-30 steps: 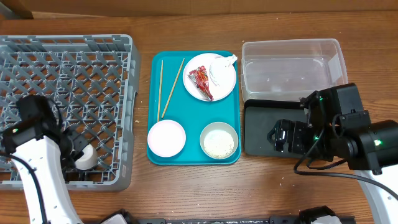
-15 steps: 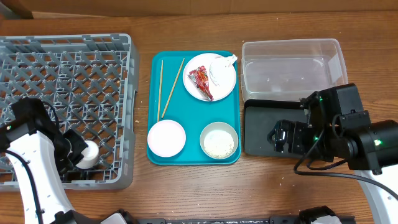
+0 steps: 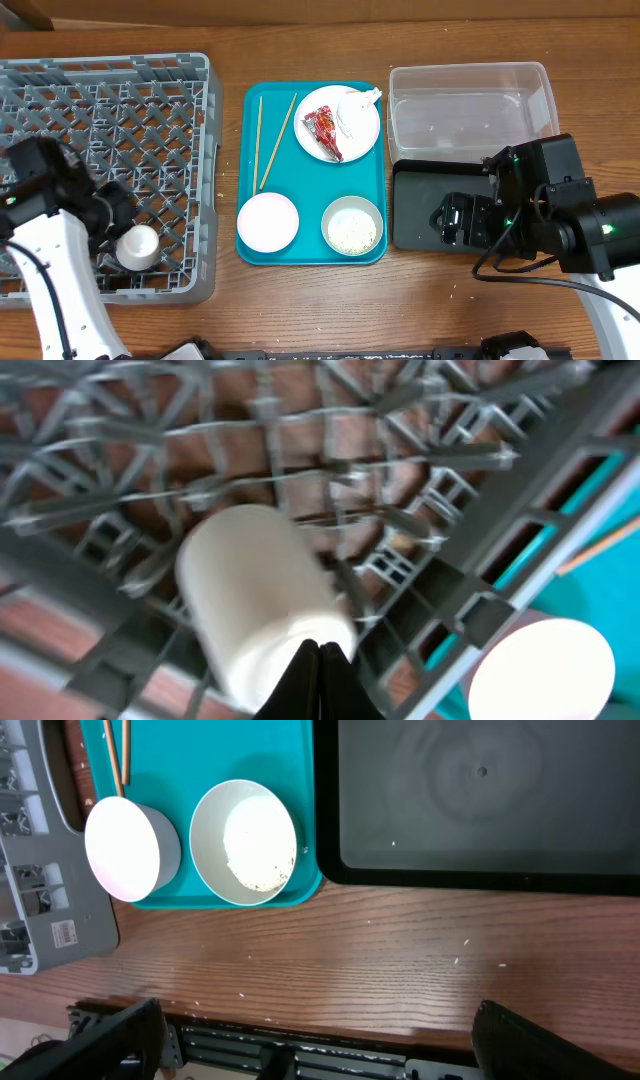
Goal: Sort waste into correct bins and load items into the dishwasher
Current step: 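Lower the cup upside down into the rack and open the left gripper, then reach the right gripper to the red wrapper on the white plate, then grasp the red wrapper and drop it into the clear bin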
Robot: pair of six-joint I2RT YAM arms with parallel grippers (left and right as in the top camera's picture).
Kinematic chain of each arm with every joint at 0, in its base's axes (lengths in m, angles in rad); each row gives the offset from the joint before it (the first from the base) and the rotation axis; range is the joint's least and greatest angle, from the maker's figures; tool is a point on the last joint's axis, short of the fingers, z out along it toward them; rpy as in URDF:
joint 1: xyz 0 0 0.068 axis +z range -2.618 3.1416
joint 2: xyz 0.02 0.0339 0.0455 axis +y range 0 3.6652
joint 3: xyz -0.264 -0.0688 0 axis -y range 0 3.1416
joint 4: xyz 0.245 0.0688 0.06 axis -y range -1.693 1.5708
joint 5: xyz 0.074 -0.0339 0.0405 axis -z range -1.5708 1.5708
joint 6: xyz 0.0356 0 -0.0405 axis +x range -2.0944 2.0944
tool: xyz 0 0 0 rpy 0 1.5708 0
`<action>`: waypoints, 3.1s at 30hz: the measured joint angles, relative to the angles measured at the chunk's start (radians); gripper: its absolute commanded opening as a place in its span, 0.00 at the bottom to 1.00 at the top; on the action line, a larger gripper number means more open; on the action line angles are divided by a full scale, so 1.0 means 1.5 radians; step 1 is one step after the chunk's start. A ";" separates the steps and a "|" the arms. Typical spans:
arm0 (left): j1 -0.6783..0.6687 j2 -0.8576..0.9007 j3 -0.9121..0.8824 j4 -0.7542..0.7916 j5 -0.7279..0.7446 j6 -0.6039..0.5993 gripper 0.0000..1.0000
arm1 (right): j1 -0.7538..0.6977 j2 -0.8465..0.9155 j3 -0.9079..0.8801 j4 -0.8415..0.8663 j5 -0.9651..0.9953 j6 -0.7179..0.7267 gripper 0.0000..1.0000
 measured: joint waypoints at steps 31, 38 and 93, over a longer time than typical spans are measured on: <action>0.057 0.026 0.090 -0.144 0.031 -0.001 0.20 | 0.000 0.000 0.000 0.004 0.003 0.000 1.00; -0.085 0.016 0.266 -0.233 0.200 0.125 0.26 | 0.000 0.000 0.000 0.045 -0.031 0.000 1.00; -0.325 -0.031 0.284 -0.237 0.233 0.222 1.00 | 0.169 0.725 0.269 0.409 -0.022 -0.105 0.04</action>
